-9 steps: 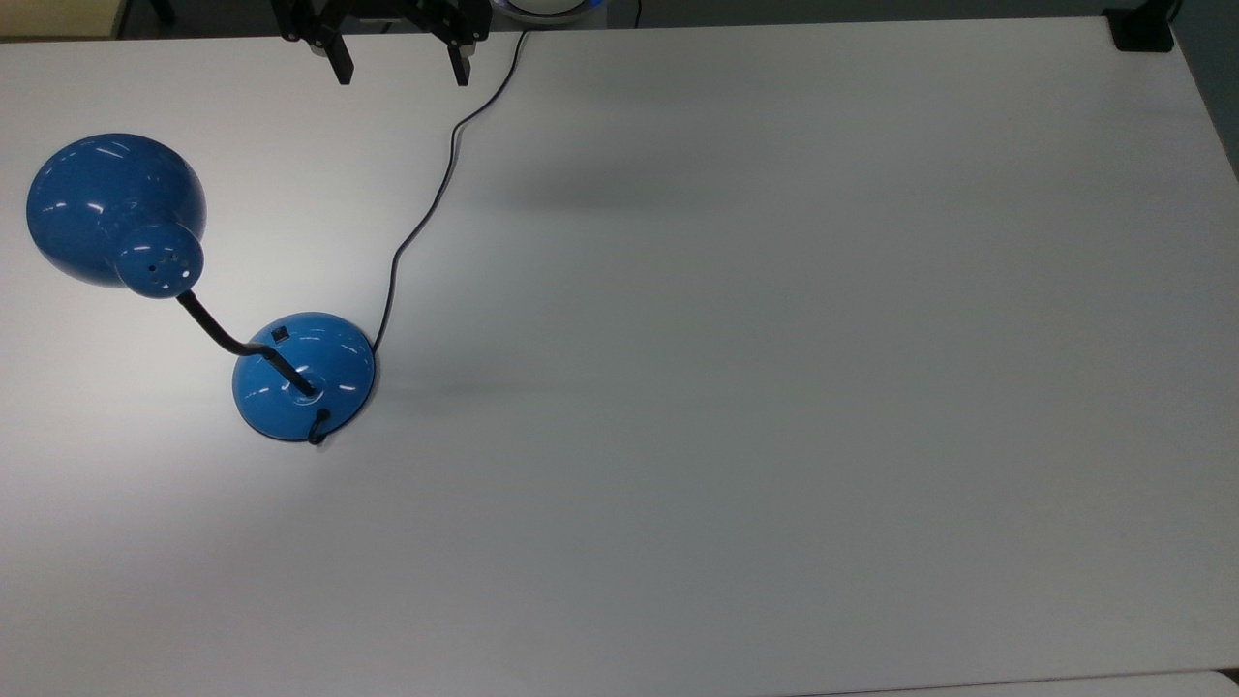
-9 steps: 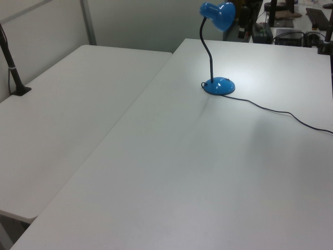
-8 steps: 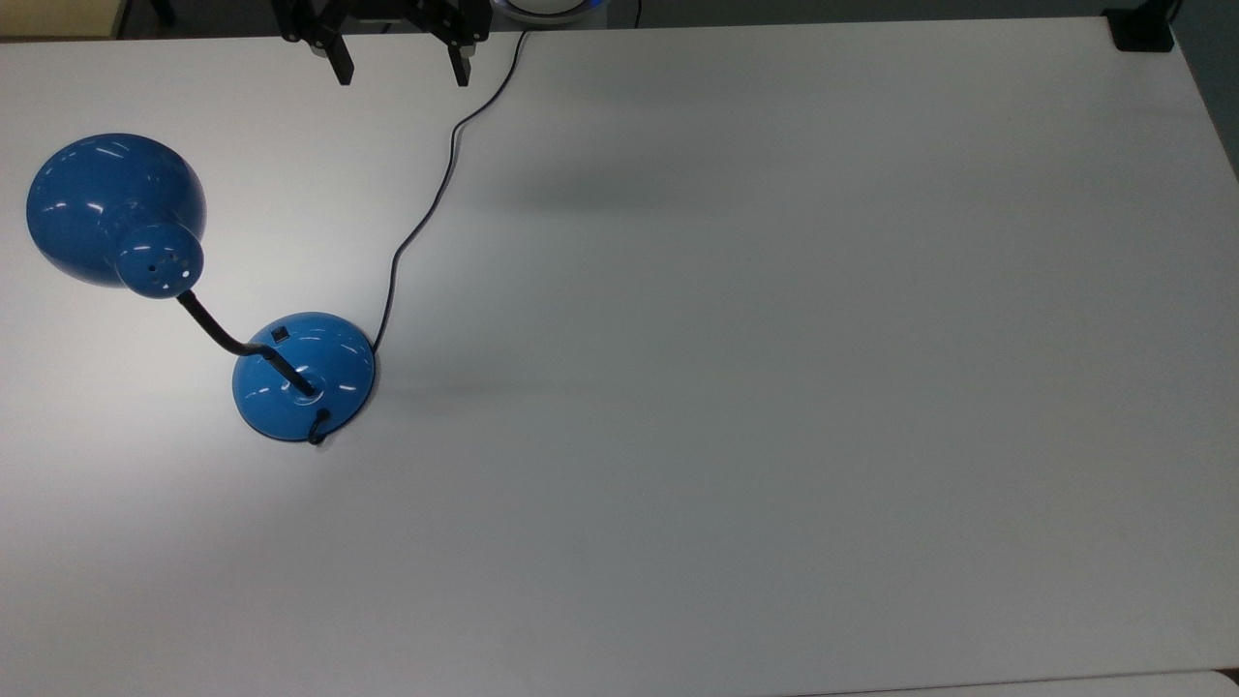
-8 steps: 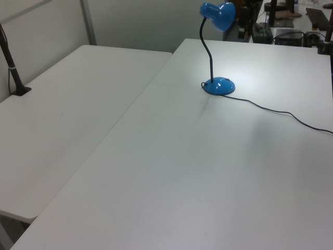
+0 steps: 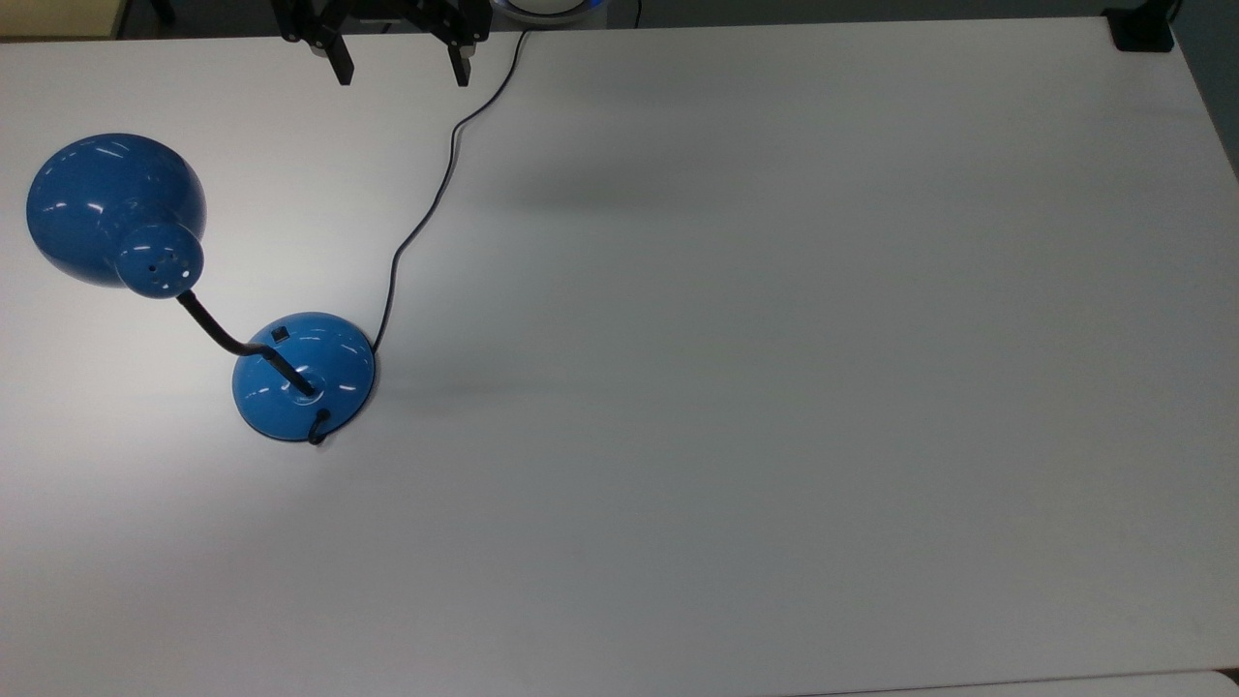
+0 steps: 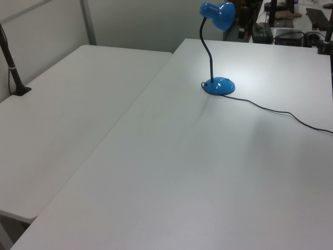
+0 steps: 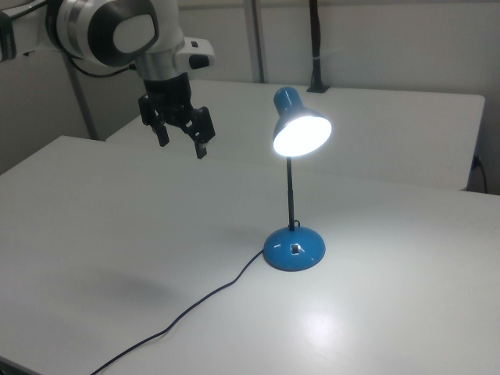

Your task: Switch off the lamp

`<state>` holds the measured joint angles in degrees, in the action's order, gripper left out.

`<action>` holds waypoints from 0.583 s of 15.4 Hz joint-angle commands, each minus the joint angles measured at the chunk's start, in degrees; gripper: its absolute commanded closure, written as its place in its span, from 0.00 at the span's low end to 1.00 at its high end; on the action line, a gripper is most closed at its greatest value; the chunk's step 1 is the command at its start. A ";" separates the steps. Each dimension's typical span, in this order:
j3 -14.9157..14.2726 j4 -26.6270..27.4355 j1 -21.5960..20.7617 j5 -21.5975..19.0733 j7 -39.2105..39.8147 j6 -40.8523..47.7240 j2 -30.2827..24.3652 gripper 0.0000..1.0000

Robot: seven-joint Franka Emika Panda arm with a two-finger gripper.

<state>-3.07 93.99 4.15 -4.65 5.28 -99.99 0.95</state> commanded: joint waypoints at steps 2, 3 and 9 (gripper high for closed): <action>-0.53 0.58 -0.47 0.87 -0.44 -0.12 -0.68 0.00; -0.62 0.58 -0.46 0.79 -0.36 -0.12 -0.68 0.00; -1.41 0.93 1.37 0.87 11.89 0.15 -0.68 0.00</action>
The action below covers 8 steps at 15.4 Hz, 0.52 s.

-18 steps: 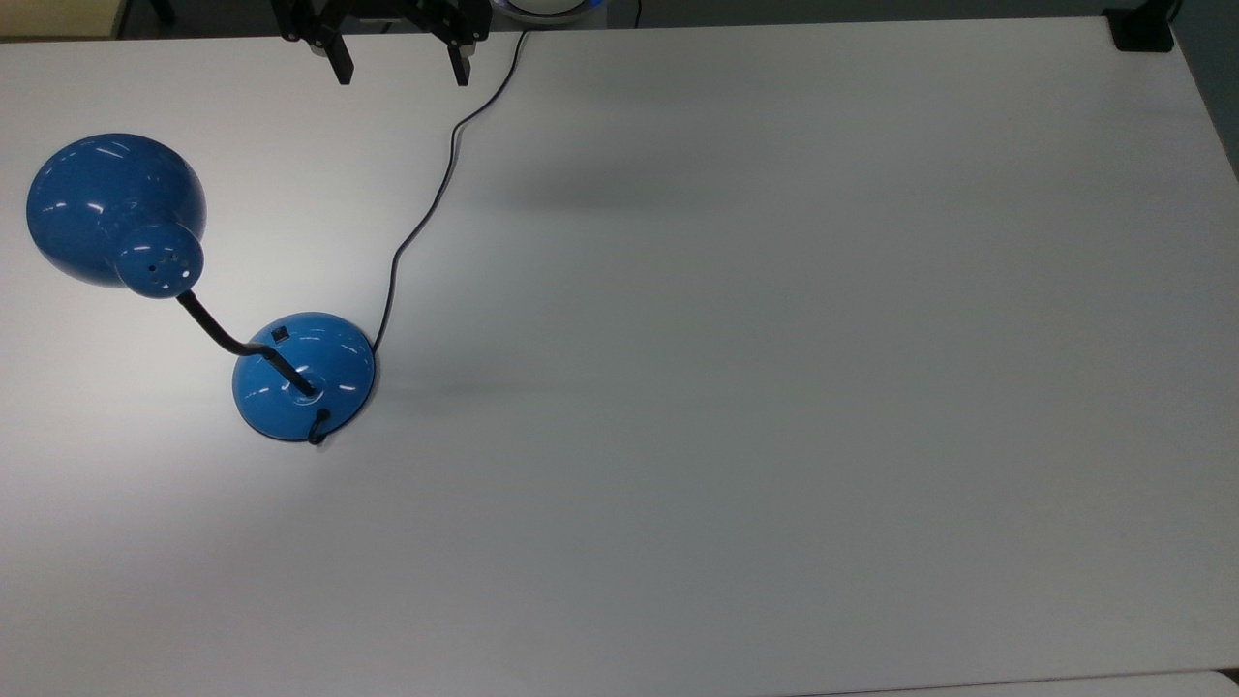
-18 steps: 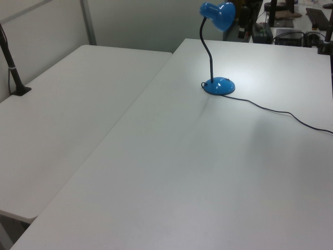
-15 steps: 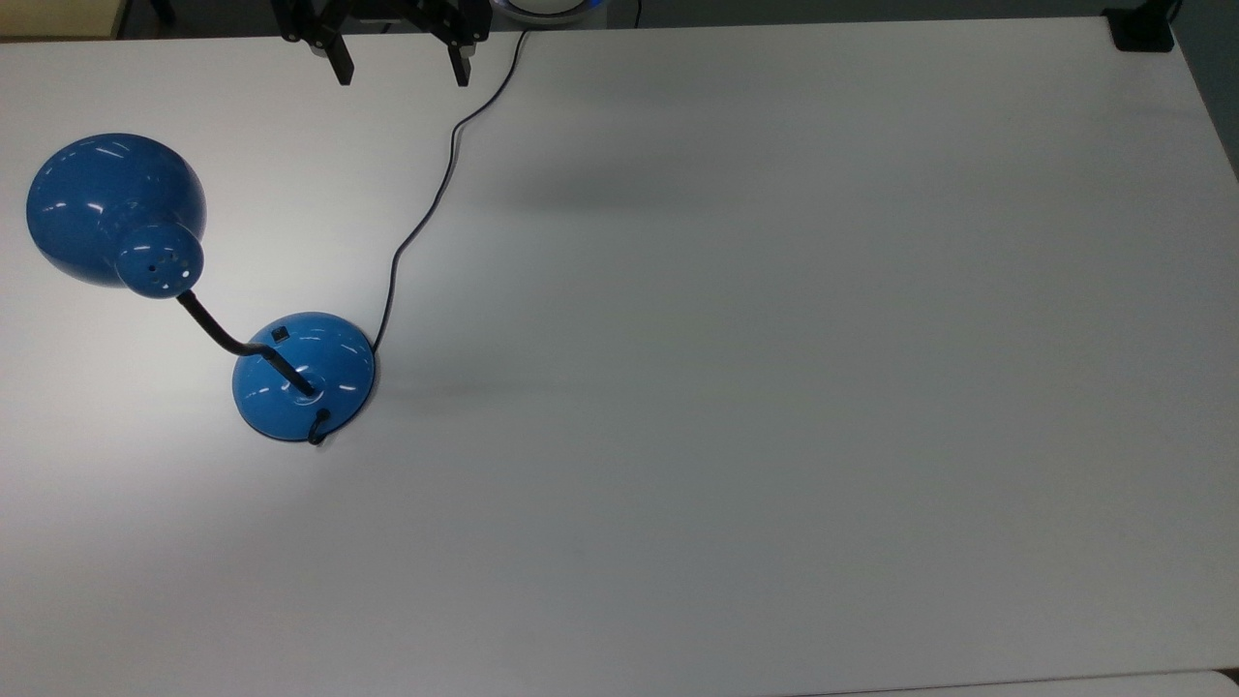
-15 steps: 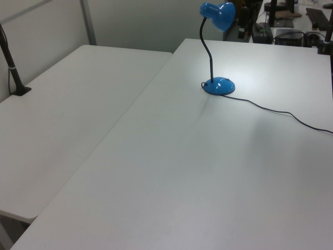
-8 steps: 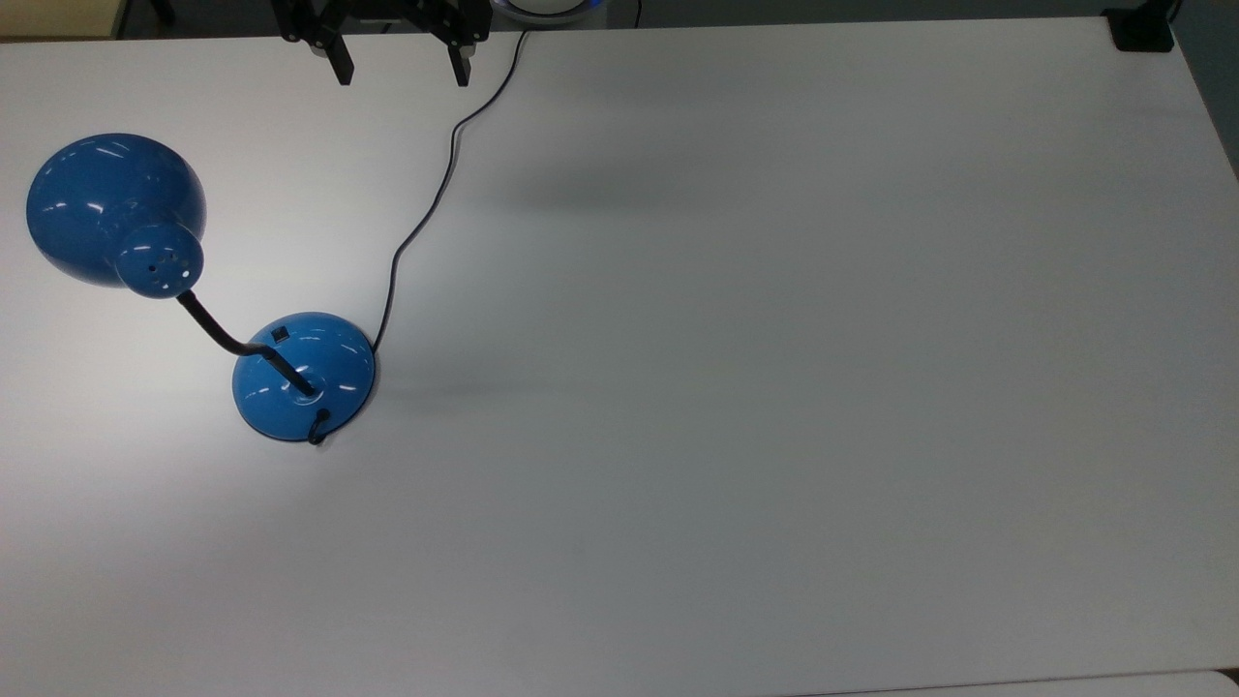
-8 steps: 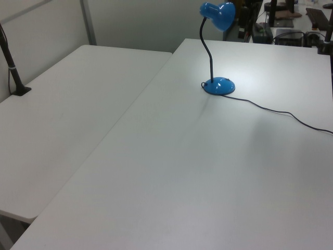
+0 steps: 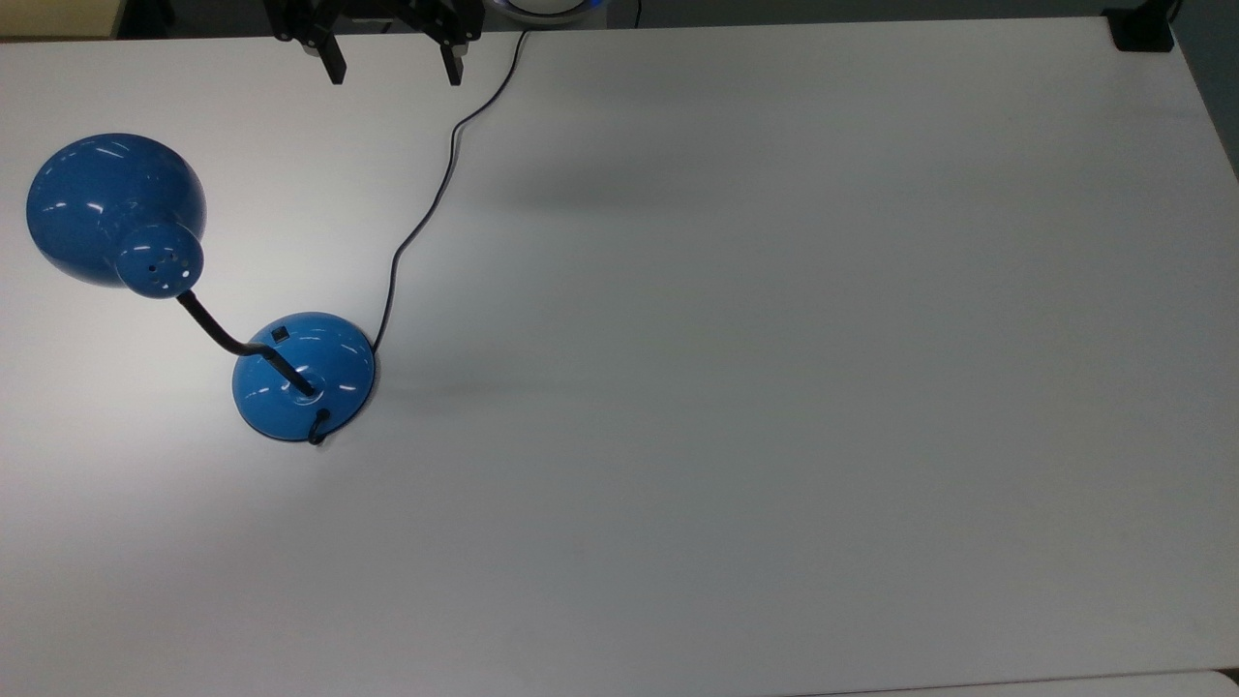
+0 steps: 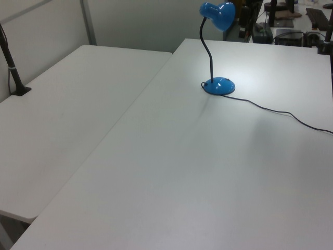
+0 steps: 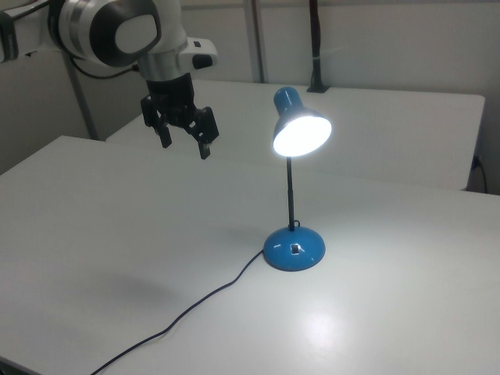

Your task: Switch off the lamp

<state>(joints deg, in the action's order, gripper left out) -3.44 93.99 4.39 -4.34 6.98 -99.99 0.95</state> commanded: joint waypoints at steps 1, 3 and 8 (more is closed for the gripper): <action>-1.13 1.02 1.84 0.56 17.21 2.32 -0.77 0.00; -1.57 0.76 3.50 0.65 26.03 5.59 -0.77 0.00; -1.48 2.33 5.71 4.86 28.70 4.46 1.50 0.00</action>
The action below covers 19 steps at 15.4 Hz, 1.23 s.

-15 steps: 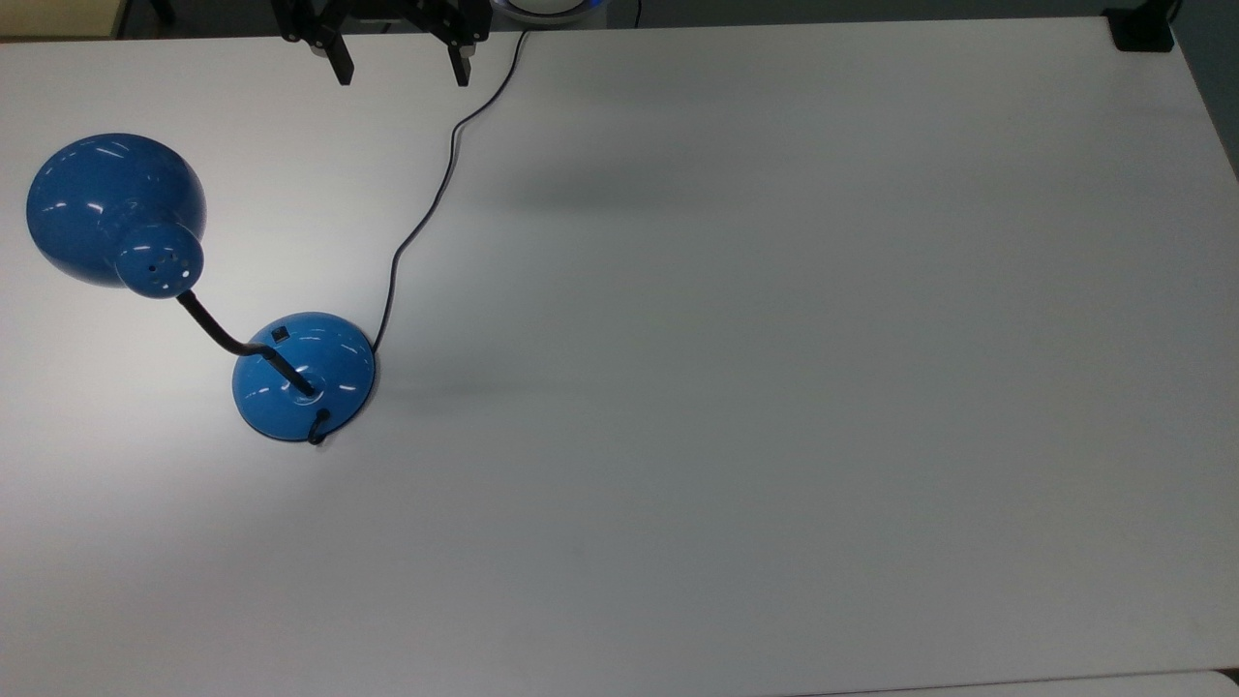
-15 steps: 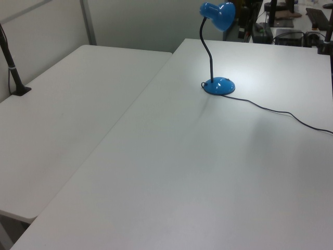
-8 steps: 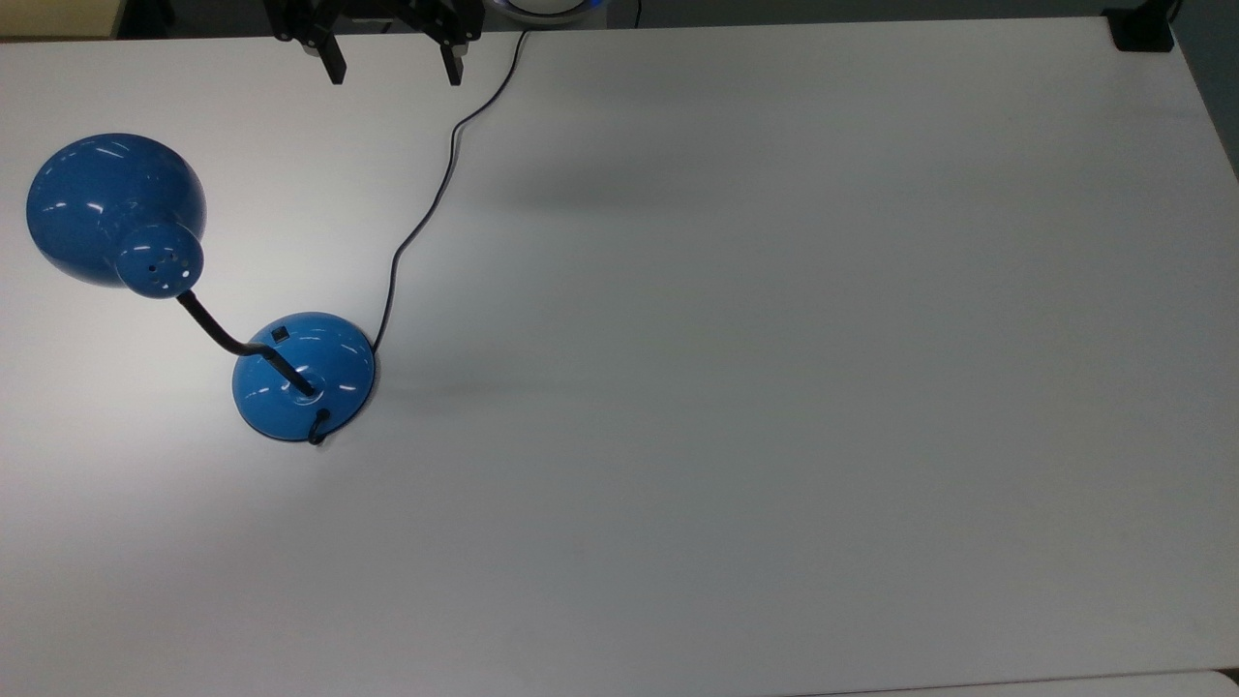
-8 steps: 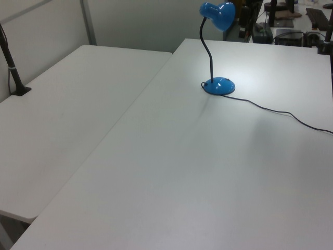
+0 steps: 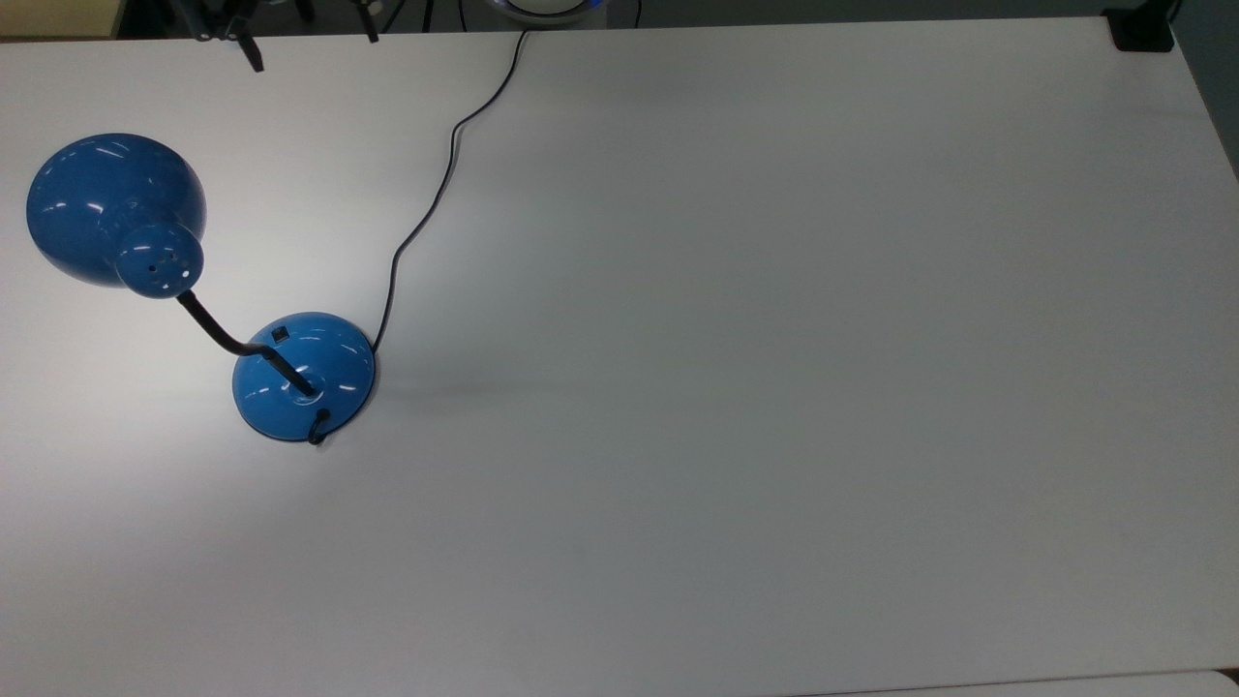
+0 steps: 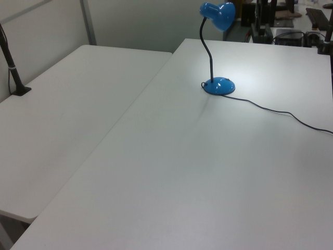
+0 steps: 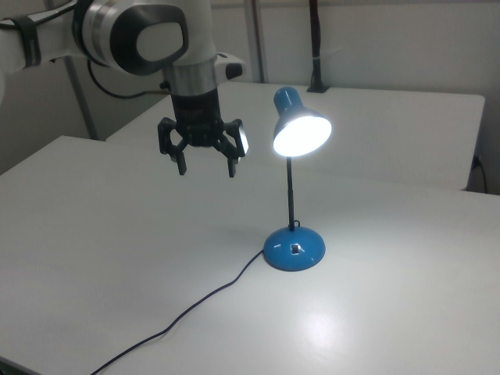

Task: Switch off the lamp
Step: 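Move the gripper down over the switch on the blue lamp base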

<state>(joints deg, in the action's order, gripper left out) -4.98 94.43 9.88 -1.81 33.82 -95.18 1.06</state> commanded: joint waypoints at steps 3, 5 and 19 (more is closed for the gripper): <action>0.06 5.49 2.42 2.34 1.95 -6.14 2.54 0.27; 0.15 6.64 4.17 -0.11 1.25 -11.94 4.37 0.87; 0.15 13.50 5.76 -6.10 -1.29 -42.54 15.72 1.00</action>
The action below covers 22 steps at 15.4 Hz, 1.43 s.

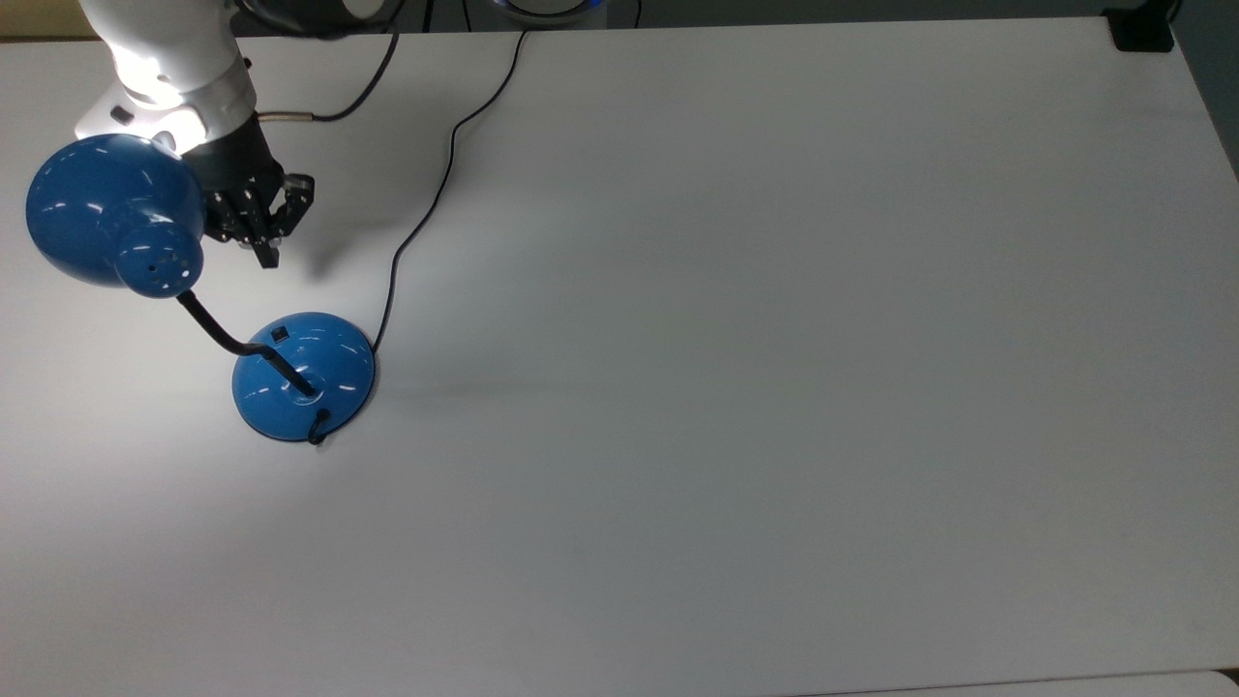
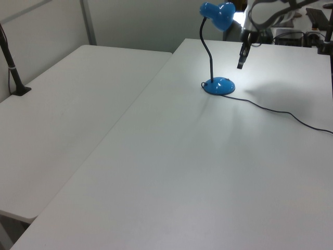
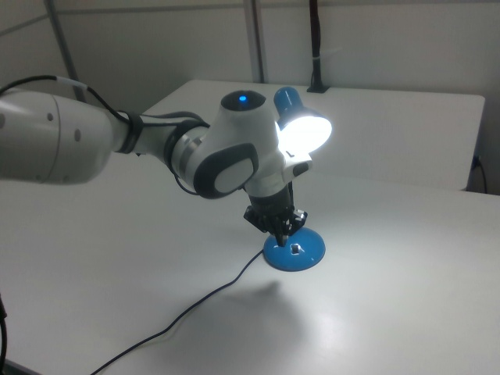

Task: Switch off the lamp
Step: 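Move the gripper down over the switch on the blue lamp base, then press down on the lamp base switch with the gripper fingertips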

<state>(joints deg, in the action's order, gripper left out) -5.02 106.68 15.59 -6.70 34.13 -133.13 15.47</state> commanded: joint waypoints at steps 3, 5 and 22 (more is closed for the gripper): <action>0.19 1.16 0.05 -1.30 -3.45 -9.59 3.59 1.00; 0.28 1.16 0.05 -1.30 -4.86 -11.88 4.74 1.00; 0.72 -0.07 -0.03 -5.87 -5.13 -14.53 7.64 1.00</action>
<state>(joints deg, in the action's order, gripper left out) -4.51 106.60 15.59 -11.62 29.57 -146.22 22.55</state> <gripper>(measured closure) 0.996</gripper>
